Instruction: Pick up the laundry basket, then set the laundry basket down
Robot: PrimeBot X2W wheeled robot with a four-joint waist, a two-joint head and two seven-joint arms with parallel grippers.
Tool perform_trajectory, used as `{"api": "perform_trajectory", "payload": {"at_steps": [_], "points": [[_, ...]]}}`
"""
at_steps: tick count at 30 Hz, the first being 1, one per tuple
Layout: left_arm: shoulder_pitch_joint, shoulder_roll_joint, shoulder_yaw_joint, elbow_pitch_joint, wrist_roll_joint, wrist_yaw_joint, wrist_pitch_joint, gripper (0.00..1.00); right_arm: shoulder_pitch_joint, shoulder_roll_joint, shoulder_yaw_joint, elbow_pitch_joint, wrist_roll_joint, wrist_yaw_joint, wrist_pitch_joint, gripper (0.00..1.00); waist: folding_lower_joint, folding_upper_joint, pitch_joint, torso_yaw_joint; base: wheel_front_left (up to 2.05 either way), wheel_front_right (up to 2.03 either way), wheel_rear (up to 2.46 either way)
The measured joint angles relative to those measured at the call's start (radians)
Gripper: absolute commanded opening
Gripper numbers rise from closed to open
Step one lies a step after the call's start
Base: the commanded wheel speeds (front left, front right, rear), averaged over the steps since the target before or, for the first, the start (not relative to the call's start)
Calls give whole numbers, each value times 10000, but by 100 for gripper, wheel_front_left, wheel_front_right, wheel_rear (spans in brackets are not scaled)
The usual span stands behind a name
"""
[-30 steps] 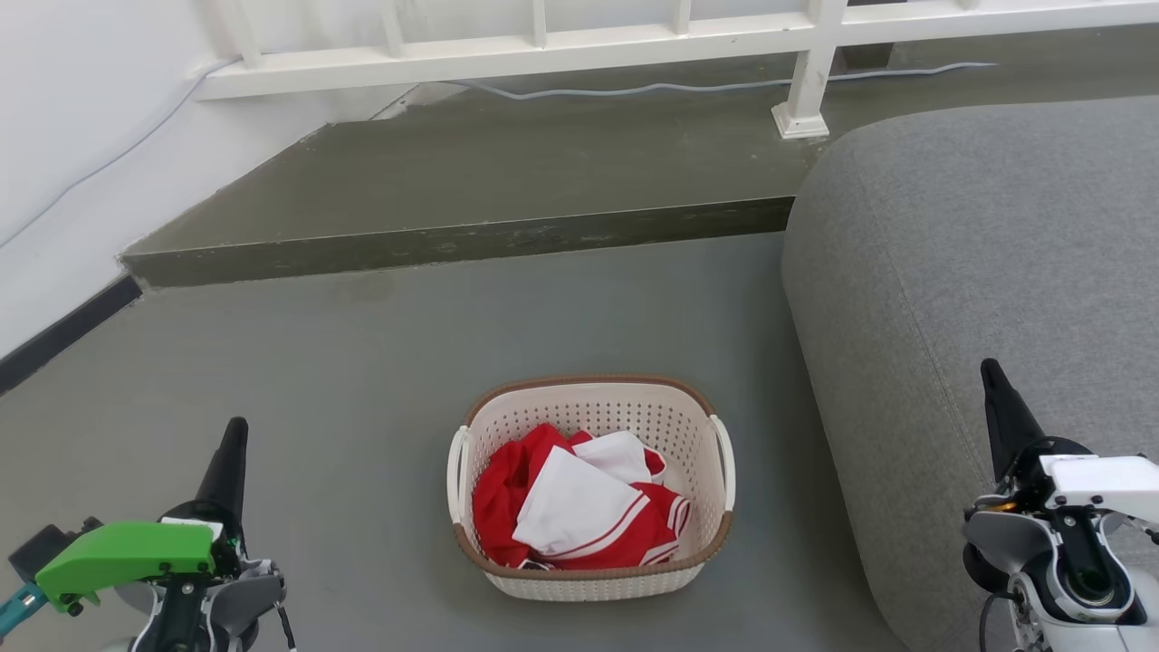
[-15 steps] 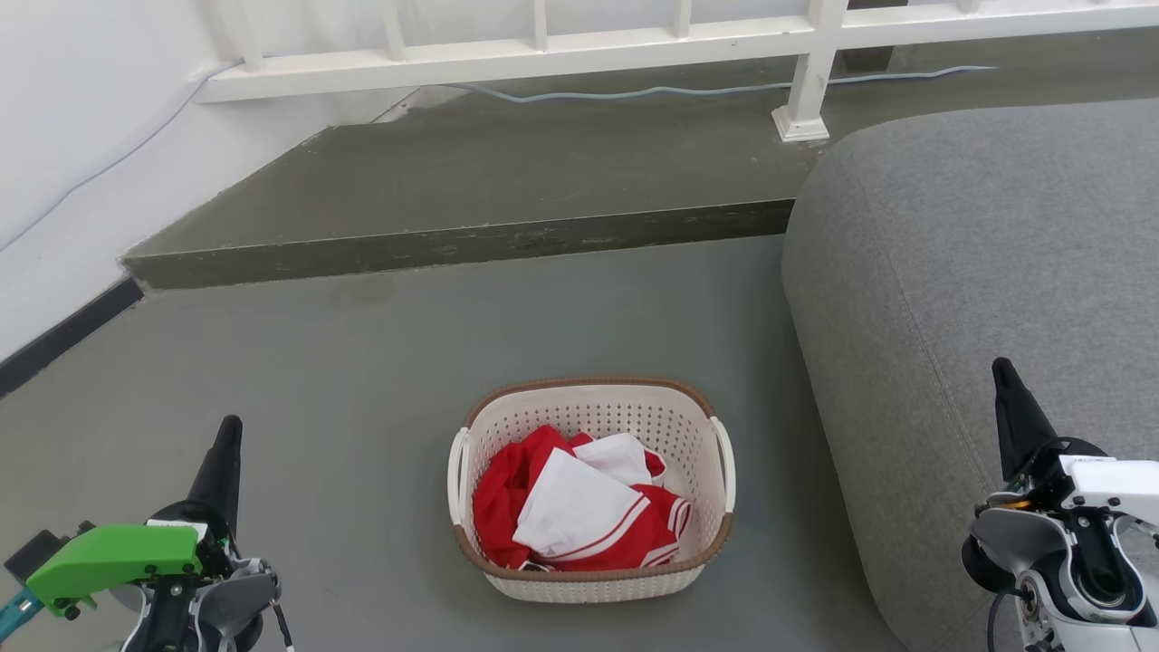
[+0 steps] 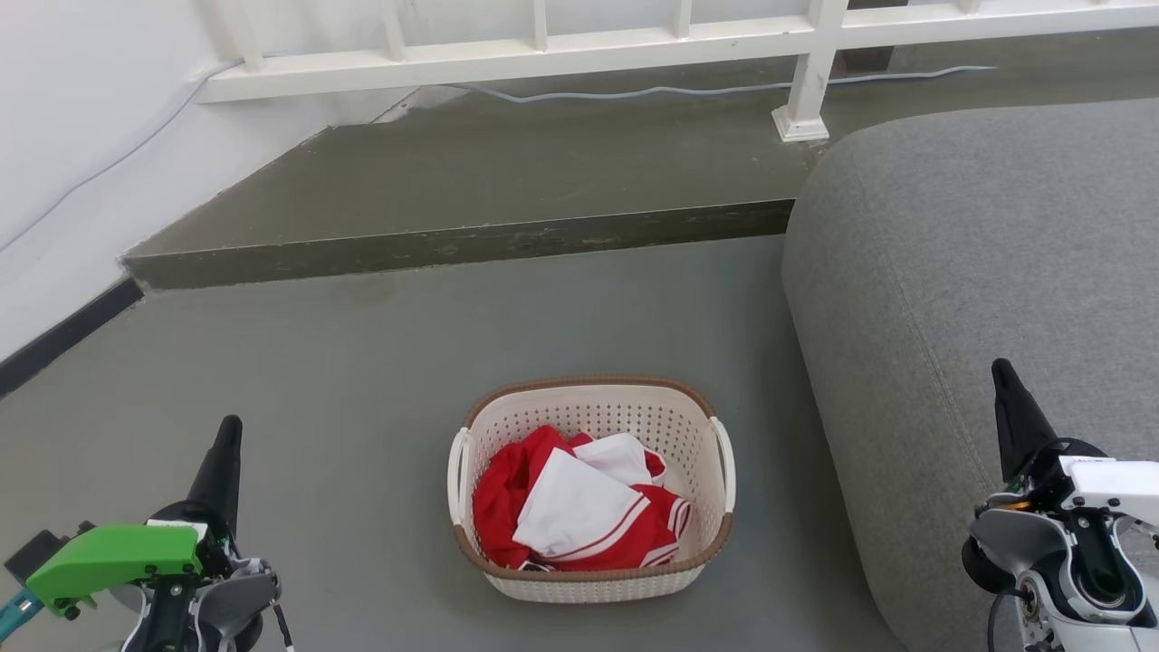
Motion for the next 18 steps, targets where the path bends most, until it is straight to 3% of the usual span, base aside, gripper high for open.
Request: {"api": "perform_trajectory", "payload": {"at_steps": [18], "points": [[1,0,-2,-10,0,-2,0,0,-11,8,-13,36,0,0,12,0,0,0,0,-1,0,0,0]]}}
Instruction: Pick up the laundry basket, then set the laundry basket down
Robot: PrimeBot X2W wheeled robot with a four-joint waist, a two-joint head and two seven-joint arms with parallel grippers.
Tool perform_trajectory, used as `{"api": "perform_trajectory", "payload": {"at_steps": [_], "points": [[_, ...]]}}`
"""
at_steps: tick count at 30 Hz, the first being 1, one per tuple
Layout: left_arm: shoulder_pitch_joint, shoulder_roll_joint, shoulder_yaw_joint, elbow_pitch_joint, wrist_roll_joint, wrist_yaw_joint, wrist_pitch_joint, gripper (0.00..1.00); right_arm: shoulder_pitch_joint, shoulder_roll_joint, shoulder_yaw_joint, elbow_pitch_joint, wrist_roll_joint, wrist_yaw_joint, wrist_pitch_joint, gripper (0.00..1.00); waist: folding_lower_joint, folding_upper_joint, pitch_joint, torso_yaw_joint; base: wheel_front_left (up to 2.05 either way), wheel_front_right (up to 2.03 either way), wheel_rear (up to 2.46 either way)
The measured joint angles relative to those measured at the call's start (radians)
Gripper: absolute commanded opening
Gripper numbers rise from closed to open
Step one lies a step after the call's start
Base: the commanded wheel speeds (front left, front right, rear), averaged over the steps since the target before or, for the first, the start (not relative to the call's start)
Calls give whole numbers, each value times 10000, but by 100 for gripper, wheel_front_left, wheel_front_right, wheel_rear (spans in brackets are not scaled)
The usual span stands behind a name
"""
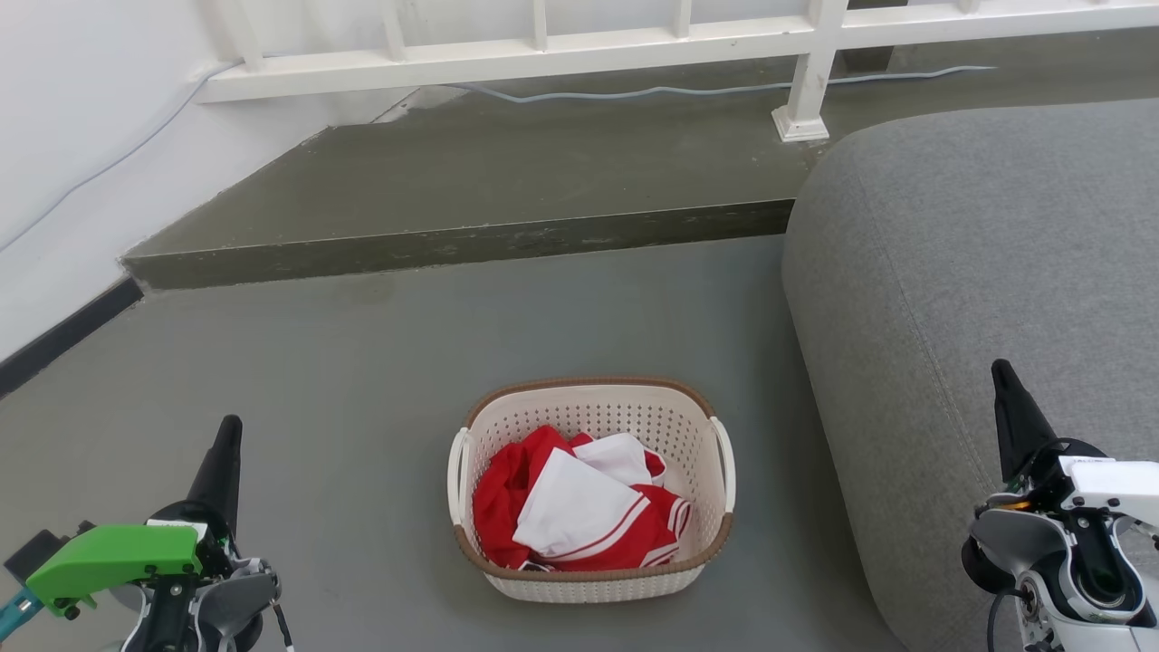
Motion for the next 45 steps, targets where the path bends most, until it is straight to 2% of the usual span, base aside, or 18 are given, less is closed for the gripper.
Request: {"api": "perform_trajectory", "payload": {"at_steps": [45], "points": [[2,0,0,-21,0,0,0,0,-13,23,-25,19,0,2,29,0,0,0,0,-1,0,0,0]]}}
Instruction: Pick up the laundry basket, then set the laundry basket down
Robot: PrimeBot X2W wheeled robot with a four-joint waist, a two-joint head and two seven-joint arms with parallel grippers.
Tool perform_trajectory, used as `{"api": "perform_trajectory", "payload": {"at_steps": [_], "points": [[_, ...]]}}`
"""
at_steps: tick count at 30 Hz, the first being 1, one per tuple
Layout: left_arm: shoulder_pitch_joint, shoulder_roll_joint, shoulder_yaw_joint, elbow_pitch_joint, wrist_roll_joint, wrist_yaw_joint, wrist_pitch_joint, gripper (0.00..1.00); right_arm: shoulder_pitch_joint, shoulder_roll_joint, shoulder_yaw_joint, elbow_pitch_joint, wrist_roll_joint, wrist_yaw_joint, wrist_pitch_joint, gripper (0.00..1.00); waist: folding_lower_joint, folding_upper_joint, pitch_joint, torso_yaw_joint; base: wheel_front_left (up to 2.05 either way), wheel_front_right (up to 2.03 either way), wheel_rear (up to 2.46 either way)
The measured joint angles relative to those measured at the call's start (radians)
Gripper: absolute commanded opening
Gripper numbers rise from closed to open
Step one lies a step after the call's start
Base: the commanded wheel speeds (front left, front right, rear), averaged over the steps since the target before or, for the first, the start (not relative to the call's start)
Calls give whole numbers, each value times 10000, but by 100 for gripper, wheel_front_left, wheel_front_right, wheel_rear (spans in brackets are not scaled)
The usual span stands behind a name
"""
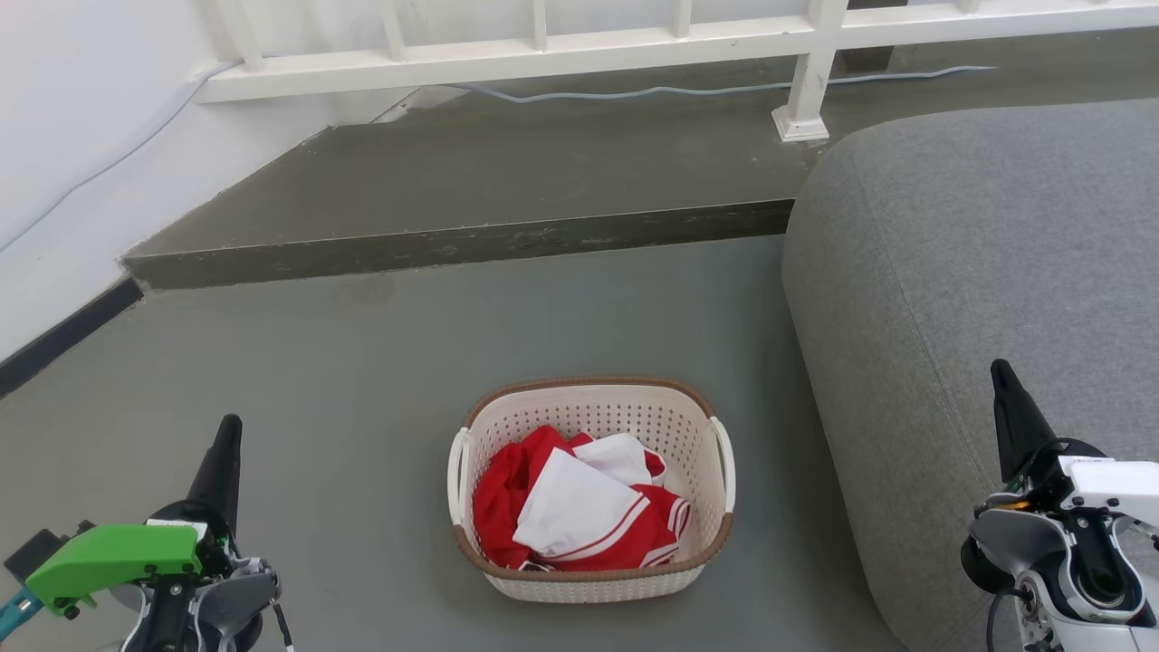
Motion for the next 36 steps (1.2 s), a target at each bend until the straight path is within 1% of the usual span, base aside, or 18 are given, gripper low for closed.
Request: {"api": "perform_trajectory", "payload": {"at_steps": [36], "points": [[1,0,0,-6,0,0,-2,0,-1,31,-29,-8,0,0,2,0,0,0,2,0,0,0,0]]}}
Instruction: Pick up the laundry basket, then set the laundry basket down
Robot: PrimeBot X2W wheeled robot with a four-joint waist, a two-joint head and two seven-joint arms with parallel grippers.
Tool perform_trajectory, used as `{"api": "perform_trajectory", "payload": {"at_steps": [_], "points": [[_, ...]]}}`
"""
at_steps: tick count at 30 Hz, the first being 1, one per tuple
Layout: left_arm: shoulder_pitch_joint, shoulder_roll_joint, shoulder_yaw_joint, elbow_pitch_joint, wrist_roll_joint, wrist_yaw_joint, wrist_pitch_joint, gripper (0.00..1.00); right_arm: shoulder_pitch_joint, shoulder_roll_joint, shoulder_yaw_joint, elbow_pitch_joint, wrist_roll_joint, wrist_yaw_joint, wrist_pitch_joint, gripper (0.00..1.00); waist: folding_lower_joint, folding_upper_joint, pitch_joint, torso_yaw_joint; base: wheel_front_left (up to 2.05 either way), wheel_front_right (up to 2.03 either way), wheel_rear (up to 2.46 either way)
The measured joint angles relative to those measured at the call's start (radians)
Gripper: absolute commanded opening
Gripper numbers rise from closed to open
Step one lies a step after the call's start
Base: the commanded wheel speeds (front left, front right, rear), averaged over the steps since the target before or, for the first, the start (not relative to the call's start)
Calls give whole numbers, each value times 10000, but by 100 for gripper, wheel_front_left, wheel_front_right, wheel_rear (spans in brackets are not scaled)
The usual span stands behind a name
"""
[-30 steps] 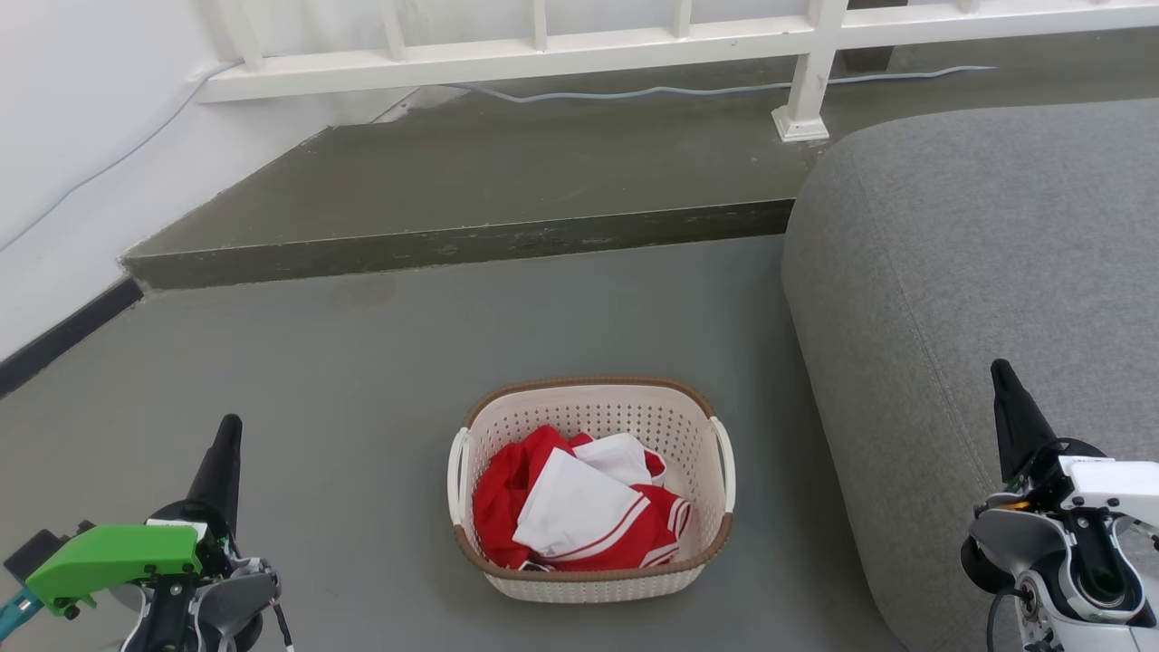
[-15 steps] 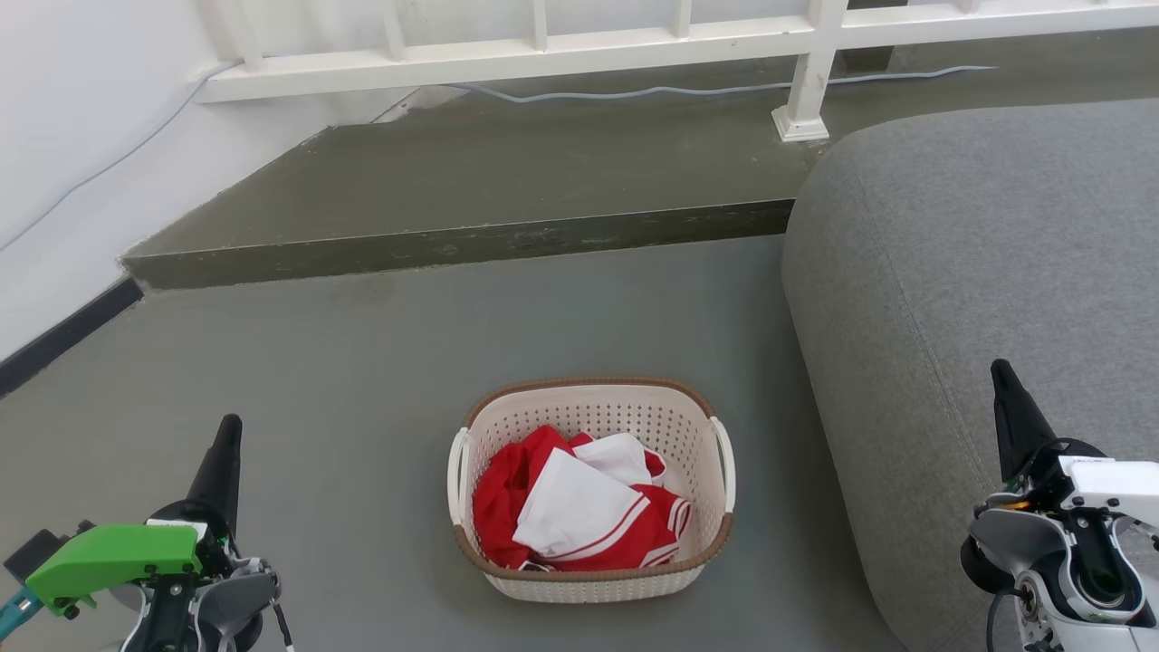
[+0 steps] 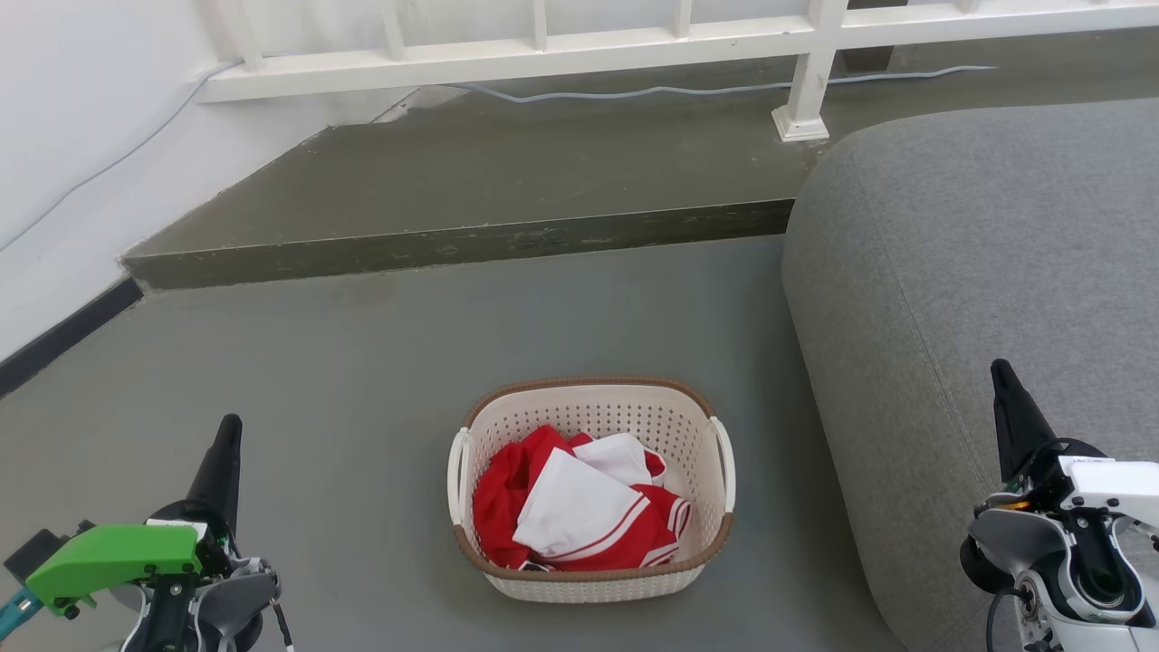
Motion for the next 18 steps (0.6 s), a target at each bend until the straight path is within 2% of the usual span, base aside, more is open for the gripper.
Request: {"api": "perform_trajectory", "payload": {"at_steps": [18], "points": [[1,0,0,-2,-2,0,0,0,0,8,-15,-6,0,0,2,0,0,0,0,0,0,0,0]]}}
